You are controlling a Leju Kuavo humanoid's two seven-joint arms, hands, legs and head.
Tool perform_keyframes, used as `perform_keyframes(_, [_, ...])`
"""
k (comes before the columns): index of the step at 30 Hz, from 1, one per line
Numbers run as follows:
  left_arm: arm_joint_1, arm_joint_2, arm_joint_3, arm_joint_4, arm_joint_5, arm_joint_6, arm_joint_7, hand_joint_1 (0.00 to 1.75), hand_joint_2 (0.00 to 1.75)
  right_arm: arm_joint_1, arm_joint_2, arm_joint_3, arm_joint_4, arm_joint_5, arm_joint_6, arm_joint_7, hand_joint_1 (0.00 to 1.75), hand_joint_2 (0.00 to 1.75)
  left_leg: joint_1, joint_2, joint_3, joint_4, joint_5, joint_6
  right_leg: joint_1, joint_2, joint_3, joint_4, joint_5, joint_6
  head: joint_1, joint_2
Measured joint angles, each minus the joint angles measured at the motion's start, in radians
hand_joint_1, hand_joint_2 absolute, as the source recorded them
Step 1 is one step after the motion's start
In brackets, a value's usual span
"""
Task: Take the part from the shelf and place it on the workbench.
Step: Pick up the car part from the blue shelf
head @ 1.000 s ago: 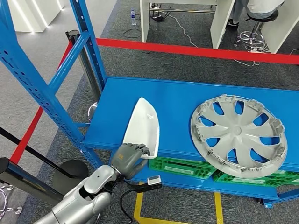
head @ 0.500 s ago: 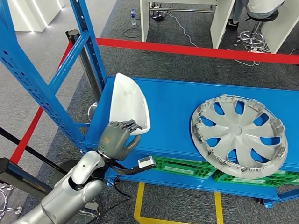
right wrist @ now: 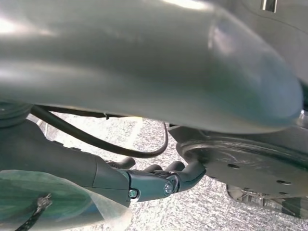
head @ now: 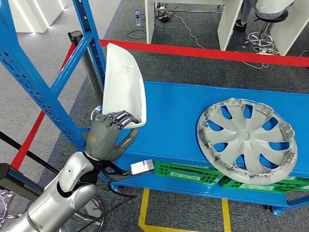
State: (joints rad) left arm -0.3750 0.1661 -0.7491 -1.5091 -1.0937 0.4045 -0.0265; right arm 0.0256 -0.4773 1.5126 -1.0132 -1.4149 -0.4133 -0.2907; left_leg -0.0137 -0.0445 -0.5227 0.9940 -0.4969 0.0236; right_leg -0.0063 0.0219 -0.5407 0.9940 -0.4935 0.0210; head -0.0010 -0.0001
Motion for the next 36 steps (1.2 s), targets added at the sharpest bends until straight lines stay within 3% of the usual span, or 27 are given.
perform_keyframes(15, [-0.001, 0.018, -0.019, -0.006, -0.023, 0.015, 0.0, 1.75, 1.75, 0.0, -0.009, 0.0, -0.024, 0.0, -0.006, -0.001, 0.0, 0.0, 0.0, 0.0, 0.0, 0.0, 0.0, 0.0, 0.0, 0.0, 0.0, 0.0, 0.0, 0.0, 0.0, 0.0])
perform_keyframes(25, [-0.004, 0.017, -0.018, -0.006, 0.05, -0.089, 0.037, 1.75, 1.75, 0.0, -0.014, 0.0, -0.046, -0.001, -0.025, 0.0, 0.0, 0.0, 0.0, 0.0, 0.0, 0.0, 0.0, 0.0, 0.0, 0.0, 0.0, 0.0, 0.0, 0.0, 0.0, 0.0])
perform_keyframes(36, [-0.004, 0.017, -0.018, -0.006, 0.031, -0.081, 0.038, 1.75, 1.75, 0.001, -0.023, 0.0, -0.07, -0.001, -0.037, 0.0, 0.0, 0.0, 0.0, 0.0, 0.0, 0.0, 0.0, 0.0, 0.0, 0.0, 0.0, 0.0, 0.0, 0.0, 0.0, 0.0])
